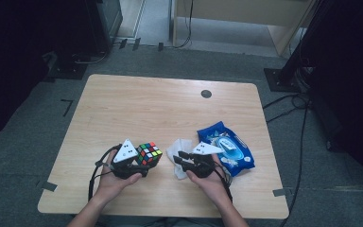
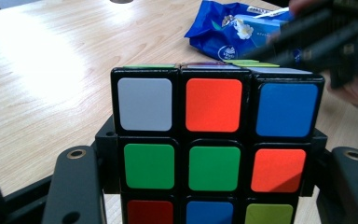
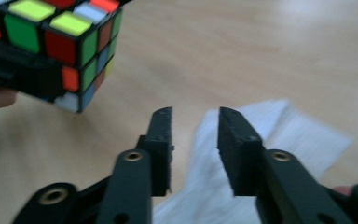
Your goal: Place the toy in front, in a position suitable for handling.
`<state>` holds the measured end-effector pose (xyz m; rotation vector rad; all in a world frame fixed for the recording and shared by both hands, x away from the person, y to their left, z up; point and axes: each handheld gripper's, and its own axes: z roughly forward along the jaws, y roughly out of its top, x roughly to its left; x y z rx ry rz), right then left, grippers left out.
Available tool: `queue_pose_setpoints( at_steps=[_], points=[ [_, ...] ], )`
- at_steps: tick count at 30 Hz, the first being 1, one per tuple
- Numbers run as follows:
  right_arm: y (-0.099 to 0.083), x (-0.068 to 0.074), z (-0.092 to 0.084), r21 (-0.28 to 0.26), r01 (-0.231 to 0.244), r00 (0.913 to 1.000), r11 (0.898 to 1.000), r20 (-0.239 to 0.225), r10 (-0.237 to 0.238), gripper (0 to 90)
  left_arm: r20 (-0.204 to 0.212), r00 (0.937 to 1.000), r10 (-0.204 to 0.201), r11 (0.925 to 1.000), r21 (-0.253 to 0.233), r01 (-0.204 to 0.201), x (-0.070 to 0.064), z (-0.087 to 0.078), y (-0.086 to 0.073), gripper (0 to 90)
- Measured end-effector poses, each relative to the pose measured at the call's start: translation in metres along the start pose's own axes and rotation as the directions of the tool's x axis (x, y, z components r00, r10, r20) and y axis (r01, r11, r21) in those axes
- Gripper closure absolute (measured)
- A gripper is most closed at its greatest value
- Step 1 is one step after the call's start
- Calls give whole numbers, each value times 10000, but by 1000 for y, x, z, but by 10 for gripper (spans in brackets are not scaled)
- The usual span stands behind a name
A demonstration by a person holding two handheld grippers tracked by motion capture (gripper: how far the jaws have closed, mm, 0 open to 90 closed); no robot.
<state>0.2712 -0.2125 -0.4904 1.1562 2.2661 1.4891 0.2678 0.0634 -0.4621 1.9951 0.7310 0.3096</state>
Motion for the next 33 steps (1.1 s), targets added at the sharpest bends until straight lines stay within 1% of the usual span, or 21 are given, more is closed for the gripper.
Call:
queue_pose_setpoints(
  at_steps=[1,2,3,4,6,7,9,10,12,13,15,16,18,21,22,24,26,28,30,33],
  points=[
    [2,-3,-1,-203,223,9997,9995,121,-221,605,-5,10000,-35,10000,6,35,0,1,0,341],
    [3,-6,-1,-275,444,9988,9986,229,-438,543,-5,10000,-28,10000,42,28,0,1,-1,341],
    [3,-9,1,-107,646,9974,9979,334,-642,499,34,10000,-44,10000,68,44,0,2,-1,342],
    [1,-11,4,237,907,9946,9956,494,-917,473,44,10000,-33,9999,99,32,0,3,-1,341],
    [-3,-11,9,667,1102,9912,9917,660,-1145,448,73,10000,36,9999,167,-37,-2,4,-1,341],
    [-5,-10,14,914,1157,9894,9891,771,-1228,439,92,9999,49,9999,162,-50,-2,5,-1,341],
    [-8,-10,21,1269,1069,9862,9861,1129,-1214,437,128,9999,107,9997,205,-110,-4,6,-1,341],
    [-9,-11,24,1382,976,9853,9856,1261,-1152,447,121,9999,116,9997,197,-118,-4,6,-1,341],
    [-12,-14,28,1569,567,9856,9860,1491,-804,495,127,9998,143,9997,192,-145,-5,6,-2,342],
    [-12,-15,28,1610,428,9859,9860,1528,-678,525,123,9998,135,9997,186,-137,-4,6,-2,341],
    [-14,-16,29,1602,325,9892,9865,1360,-547,565,164,9998,74,9998,204,-77,-4,6,-2,341],
    [-15,-15,28,1576,345,9885,9869,1399,-569,599,167,9998,78,9998,199,-81,-4,6,-2,342],
    [-16,-15,27,1568,231,9890,9874,1409,-455,653,157,9998,124,9997,224,-127,-5,6,-2,342],
    [-18,-14,26,1478,354,9855,9884,1589,-590,741,171,9997,174,9996,215,-178,-7,6,-2,341],
    [-18,-14,26,1456,267,9849,9890,1656,-509,792,150,9997,185,9996,205,-188,-7,6,-1,342],
    [-19,-14,25,1442,223,9846,9893,1684,-467,852,154,9996,231,9995,233,-235,-8,6,-1,342],
    [-19,-13,24,1455,324,9833,9888,1727,-577,880,131,9996,255,9993,264,-258,-8,7,-2,341],
    [-17,-9,20,1459,560,9802,9877,1799,-822,888,127,9996,262,9992,302,-266,-8,8,-2,342],
    [-13,-5,14,1157,684,9808,9909,1742,-880,891,140,9996,249,9992,314,-253,-9,9,-3,342],
    [-3,3,2,506,801,9835,9955,1587,-872,891,154,9996,246,9991,342,-251,-10,12,-3,342]
  ],
)
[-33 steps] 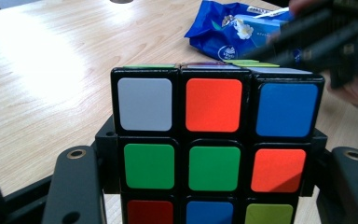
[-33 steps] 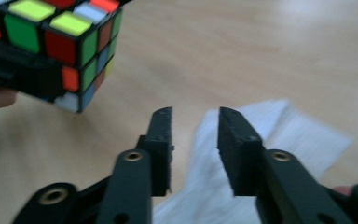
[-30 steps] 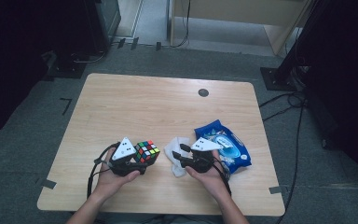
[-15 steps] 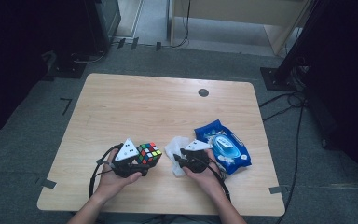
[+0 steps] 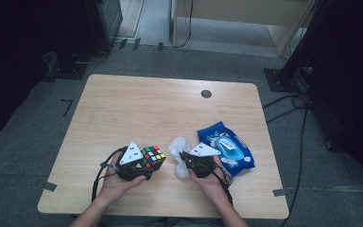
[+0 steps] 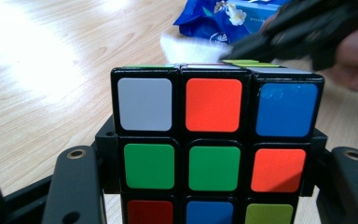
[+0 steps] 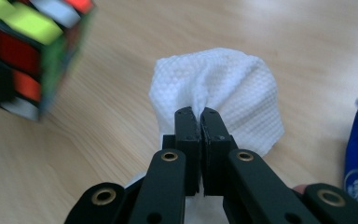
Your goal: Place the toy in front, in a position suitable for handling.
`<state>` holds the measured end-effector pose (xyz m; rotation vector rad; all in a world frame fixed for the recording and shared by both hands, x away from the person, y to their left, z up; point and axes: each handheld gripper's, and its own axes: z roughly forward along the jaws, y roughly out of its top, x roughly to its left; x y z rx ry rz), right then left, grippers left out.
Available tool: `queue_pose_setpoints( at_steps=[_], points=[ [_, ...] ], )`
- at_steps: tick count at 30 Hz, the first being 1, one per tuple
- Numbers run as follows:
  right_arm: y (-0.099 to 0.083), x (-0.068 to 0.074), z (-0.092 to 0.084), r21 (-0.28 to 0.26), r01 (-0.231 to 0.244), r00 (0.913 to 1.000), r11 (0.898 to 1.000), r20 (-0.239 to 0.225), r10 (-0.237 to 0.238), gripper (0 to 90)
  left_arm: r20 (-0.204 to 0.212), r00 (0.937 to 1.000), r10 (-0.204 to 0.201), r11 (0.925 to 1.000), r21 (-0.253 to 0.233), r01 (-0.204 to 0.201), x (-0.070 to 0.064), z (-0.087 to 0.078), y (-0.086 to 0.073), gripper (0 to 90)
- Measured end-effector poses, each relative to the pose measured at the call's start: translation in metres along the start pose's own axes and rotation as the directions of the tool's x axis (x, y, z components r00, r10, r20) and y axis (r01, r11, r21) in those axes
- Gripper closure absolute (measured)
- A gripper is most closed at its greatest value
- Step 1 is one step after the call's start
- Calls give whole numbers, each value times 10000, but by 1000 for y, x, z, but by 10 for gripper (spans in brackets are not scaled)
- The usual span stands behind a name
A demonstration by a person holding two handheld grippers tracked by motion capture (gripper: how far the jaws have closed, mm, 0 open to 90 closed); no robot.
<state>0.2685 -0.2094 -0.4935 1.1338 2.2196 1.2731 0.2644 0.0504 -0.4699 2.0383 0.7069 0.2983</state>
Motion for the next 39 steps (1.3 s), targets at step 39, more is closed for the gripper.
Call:
queue_pose_setpoints(
  at_steps=[39],
  points=[
    [26,35,-24,-1842,-676,9891,9806,-1413,416,889,237,9945,1022,9947,-100,-1020,-31,6,8,343]
  ],
)
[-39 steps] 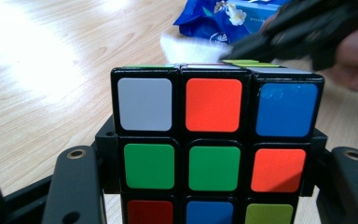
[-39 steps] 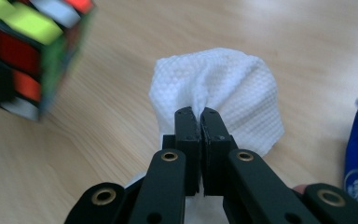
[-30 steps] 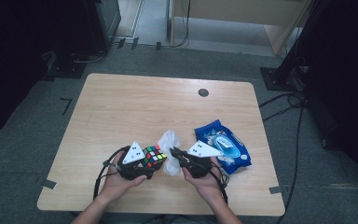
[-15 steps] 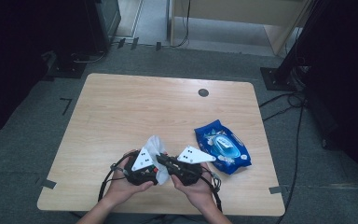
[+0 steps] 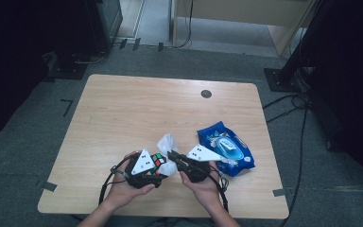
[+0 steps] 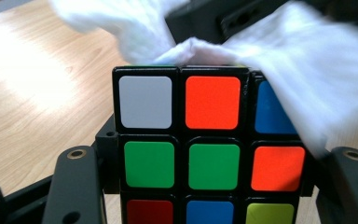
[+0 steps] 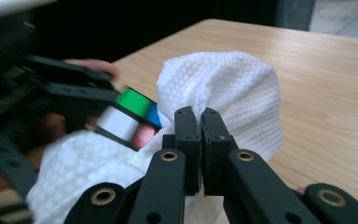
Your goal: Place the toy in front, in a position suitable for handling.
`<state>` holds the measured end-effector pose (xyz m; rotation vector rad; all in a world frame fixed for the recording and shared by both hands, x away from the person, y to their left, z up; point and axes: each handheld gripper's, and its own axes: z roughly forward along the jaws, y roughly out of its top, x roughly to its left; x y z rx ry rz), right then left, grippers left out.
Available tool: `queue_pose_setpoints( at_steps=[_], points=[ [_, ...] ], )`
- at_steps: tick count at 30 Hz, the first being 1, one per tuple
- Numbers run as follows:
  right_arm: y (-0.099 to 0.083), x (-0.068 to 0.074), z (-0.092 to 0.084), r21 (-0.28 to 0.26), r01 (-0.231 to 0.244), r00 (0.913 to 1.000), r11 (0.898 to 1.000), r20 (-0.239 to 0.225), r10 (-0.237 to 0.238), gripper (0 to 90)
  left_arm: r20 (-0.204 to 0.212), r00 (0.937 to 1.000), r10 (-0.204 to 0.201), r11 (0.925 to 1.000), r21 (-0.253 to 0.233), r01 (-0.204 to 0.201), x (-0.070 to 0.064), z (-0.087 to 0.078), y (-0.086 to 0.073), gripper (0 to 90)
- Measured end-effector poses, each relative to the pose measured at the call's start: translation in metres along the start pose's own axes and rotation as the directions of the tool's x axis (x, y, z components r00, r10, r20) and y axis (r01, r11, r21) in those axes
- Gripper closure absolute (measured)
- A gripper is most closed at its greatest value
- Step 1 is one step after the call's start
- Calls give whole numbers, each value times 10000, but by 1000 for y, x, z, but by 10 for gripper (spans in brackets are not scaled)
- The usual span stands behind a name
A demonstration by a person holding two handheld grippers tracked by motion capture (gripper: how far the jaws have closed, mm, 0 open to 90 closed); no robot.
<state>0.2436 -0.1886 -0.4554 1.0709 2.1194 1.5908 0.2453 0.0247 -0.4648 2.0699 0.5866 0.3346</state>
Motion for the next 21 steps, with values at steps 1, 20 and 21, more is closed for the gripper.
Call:
queue_pose_setpoints(
  at_steps=[1,20,21],
  points=[
    [-2,-4,1,66,-74,9998,10000,184,72,889,-37,10000,-9,10000,-29,9,1,-1,0,343],
    [20,24,-13,-553,-146,9963,9984,-857,98,888,-74,10000,30,10000,-6,-31,2,1,-2,343],
    [17,25,-9,-472,-124,9967,9988,-810,86,888,-64,10000,34,10000,-19,-35,2,1,-1,343]
  ],
)
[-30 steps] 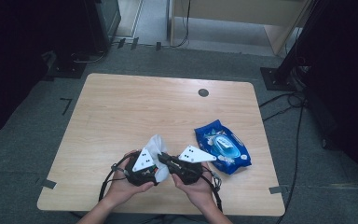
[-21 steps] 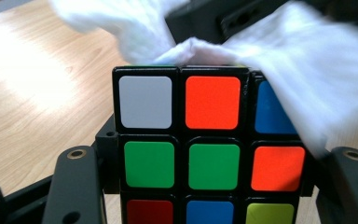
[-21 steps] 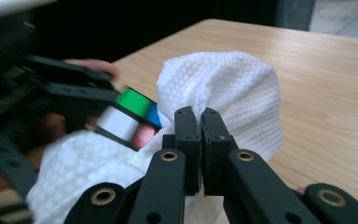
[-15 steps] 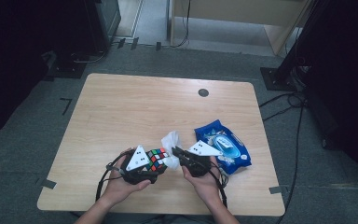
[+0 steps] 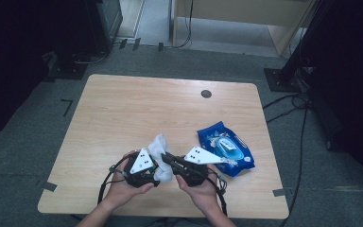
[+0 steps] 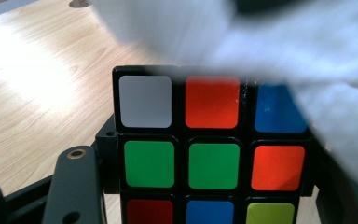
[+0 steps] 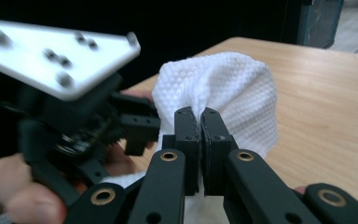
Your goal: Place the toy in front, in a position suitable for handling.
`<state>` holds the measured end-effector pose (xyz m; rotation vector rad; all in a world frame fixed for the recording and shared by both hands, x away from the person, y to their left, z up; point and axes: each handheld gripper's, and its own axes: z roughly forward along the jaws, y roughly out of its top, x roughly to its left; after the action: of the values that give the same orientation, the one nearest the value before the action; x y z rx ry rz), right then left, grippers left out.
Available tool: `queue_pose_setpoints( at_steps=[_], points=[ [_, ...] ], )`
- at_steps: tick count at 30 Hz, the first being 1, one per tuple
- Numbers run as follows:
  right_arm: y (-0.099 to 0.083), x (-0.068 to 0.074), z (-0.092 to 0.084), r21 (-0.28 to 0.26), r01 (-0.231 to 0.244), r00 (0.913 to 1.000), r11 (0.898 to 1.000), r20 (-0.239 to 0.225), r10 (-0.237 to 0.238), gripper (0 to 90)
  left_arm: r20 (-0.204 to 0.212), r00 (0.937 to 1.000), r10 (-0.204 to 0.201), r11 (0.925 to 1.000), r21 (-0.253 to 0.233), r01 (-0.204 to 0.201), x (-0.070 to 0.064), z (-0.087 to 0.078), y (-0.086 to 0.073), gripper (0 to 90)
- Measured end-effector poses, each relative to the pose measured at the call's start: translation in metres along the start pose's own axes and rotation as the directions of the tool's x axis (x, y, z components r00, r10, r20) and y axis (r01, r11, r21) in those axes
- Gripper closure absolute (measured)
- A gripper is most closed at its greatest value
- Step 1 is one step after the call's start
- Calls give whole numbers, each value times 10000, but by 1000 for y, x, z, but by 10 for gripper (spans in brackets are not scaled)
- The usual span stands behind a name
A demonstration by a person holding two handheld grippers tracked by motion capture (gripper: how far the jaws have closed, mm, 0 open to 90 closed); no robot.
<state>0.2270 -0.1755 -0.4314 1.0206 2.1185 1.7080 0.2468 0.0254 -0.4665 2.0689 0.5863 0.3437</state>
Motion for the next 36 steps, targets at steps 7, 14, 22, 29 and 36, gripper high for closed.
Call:
queue_pose_setpoints(
  at_steps=[7,14,22,29,36],
  points=[
    [-13,-11,6,107,-307,9988,9995,385,302,888,-28,10000,-68,10000,-3,68,0,0,0,343],
    [-19,-24,6,335,-456,9936,9984,1045,419,888,-36,10000,-5,9999,-144,4,0,-6,2,344],
    [-31,-50,7,805,-1007,9803,9917,1785,850,888,-185,9993,-319,9982,-506,309,12,-17,2,344],
    [-29,-72,-9,431,-1364,9512,9897,2848,1187,790,-352,9967,-737,9957,-585,716,24,-19,0,344],
    [-15,-53,-18,-124,-1383,9680,9903,2097,1378,564,-474,9954,-837,9945,-663,805,24,-18,0,344]
  ],
)
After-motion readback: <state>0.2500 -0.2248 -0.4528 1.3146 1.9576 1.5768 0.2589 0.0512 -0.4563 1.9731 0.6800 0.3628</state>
